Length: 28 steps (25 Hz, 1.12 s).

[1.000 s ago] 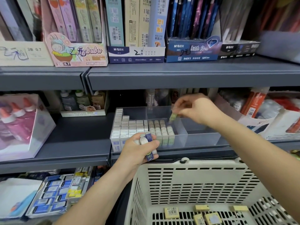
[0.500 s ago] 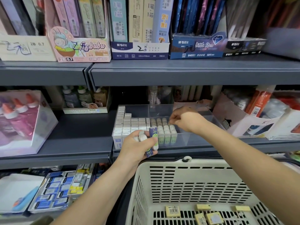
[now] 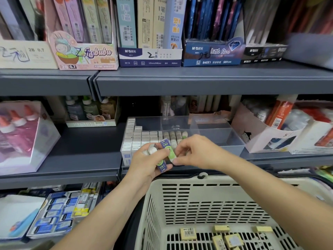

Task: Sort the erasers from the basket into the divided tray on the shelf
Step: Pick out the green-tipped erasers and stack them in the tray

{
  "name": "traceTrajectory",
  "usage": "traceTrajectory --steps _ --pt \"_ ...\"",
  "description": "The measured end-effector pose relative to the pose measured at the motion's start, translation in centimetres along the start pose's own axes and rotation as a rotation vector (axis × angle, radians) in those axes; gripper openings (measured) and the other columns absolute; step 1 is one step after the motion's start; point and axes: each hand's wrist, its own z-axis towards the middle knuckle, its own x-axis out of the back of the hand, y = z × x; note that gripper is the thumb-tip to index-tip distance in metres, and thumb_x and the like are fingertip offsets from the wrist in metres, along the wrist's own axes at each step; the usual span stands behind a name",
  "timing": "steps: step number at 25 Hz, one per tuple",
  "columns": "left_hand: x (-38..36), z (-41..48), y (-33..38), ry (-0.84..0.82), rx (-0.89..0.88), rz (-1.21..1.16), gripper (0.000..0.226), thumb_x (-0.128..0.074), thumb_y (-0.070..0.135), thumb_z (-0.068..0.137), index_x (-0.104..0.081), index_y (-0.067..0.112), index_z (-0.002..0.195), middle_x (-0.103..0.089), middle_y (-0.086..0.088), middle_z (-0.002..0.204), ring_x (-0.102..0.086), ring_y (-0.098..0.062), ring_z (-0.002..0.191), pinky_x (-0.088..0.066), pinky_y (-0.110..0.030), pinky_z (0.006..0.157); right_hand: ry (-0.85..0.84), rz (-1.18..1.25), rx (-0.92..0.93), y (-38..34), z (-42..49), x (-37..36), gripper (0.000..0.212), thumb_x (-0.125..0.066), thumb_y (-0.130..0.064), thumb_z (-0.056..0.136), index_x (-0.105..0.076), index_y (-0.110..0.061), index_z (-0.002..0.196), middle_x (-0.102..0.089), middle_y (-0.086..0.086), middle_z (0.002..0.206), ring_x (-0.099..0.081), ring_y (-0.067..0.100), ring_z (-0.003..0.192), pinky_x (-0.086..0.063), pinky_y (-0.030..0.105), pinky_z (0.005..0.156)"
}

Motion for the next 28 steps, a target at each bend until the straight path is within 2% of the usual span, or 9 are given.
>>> traceTrajectory --steps 3,6,8,10,13,15,21,26,28 --pt "0.1 0.0 -0.1 -0.002 0.014 -0.025 0.009 -0.068 0.003 0.080 -0.062 0.009 0.085 -0.068 -0.008 0.077 -0.066 -0.016 0.073 -0.055 -0.027 0.055 0.088 0.240 -0.026 0.3 -0.3 0.3 0.011 -0.075 -0.025 0.076 -0.065 -0.021 0.073 -0.064 -0.010 0.063 -0.057 -0.005 0.056 -0.046 0.010 0.060" --pt "0.4 -0.1 -0.3 -0.023 0.037 0.067 0.008 -0.072 0.011 0.077 -0.065 0.013 0.080 -0.066 -0.003 0.070 -0.064 -0.010 0.067 -0.054 -0.028 0.054 0.219 0.486 -0.079 1.2 0.3 3.0 0.010 -0.072 -0.014 0.079 -0.064 -0.021 0.077 -0.071 -0.004 0.064 -0.065 0.003 0.062 -0.048 0.020 0.053" --pt "0.4 -0.2 -0.5 -0.054 0.048 0.118 0.009 -0.075 0.015 0.075 -0.066 0.016 0.076 -0.063 0.000 0.065 -0.063 -0.006 0.062 -0.054 -0.028 0.054 0.383 0.500 -0.099 2.0 1.3 4.7 0.014 -0.070 -0.011 0.081 -0.064 -0.024 0.078 -0.072 -0.006 0.072 -0.067 0.007 0.071 -0.052 0.026 0.061" --pt "0.2 -0.3 -0.5 -0.076 0.058 0.112 0.014 -0.078 0.018 0.070 -0.065 0.015 0.076 -0.062 0.000 0.065 -0.062 -0.007 0.061 -0.054 -0.027 0.054 0.484 0.322 -0.131 2.6 2.5 5.7 0.011 -0.067 -0.016 0.084 -0.067 -0.026 0.086 -0.071 -0.002 0.087 -0.065 0.012 0.083 -0.051 0.025 0.078" --pt "0.1 -0.4 -0.5 -0.107 0.087 0.100 0.027 -0.078 0.023 0.058 -0.063 0.012 0.079 -0.060 -0.003 0.069 -0.060 -0.011 0.066 -0.054 -0.027 0.053 0.416 -0.040 -0.125 2.6 3.7 5.6 0.019 -0.058 -0.024 0.090 -0.068 -0.024 0.106 -0.069 0.000 0.099 -0.062 0.017 0.092 -0.044 0.019 0.087" --pt "0.1 -0.4 -0.5 -0.131 0.095 0.098 0.028 -0.078 0.022 0.059 -0.063 0.011 0.080 -0.059 -0.003 0.070 -0.059 -0.012 0.066 -0.054 -0.027 0.053 0.359 -0.153 -0.109 2.1 3.9 5.3 0.022 -0.055 -0.024 0.091 -0.067 -0.023 0.109 -0.069 0.001 0.101 -0.062 0.020 0.094 -0.046 0.022 0.088" --pt "0.3 0.0 -0.6 -0.136 0.086 0.102 0.015 -0.076 0.016 0.070 -0.064 0.012 0.079 -0.061 -0.003 0.067 -0.060 -0.012 0.066 -0.054 -0.027 0.054 0.265 -0.204 -0.193 1.4 4.3 4.7 0.022 -0.055 -0.024 0.090 -0.067 -0.024 0.108 -0.068 -0.001 0.103 -0.062 0.019 0.098 -0.042 0.017 0.082" --pt "0.4 0.1 -0.7 -0.118 0.078 0.081 0.015 -0.077 0.015 0.070 -0.064 0.013 0.077 -0.061 -0.002 0.066 -0.061 -0.010 0.063 -0.054 -0.027 0.054 0.159 -0.293 -0.136 2.1 4.8 3.0 0.027 -0.050 -0.021 0.094 -0.063 -0.021 0.117 -0.063 -0.001 0.121 -0.057 0.019 0.111 -0.040 0.019 0.089" --pt "0.4 0.1 -0.8 -0.118 0.074 0.082 0.013 -0.076 0.014 0.072 -0.064 0.013 0.077 -0.061 -0.002 0.067 -0.060 -0.011 0.065 -0.054 -0.027 0.054 0.171 -0.287 -0.150 2.4 5.1 2.6 0.025 -0.050 -0.021 0.093 -0.061 -0.022 0.116 -0.064 0.001 0.118 -0.058 0.021 0.106 -0.041 0.021 0.082"
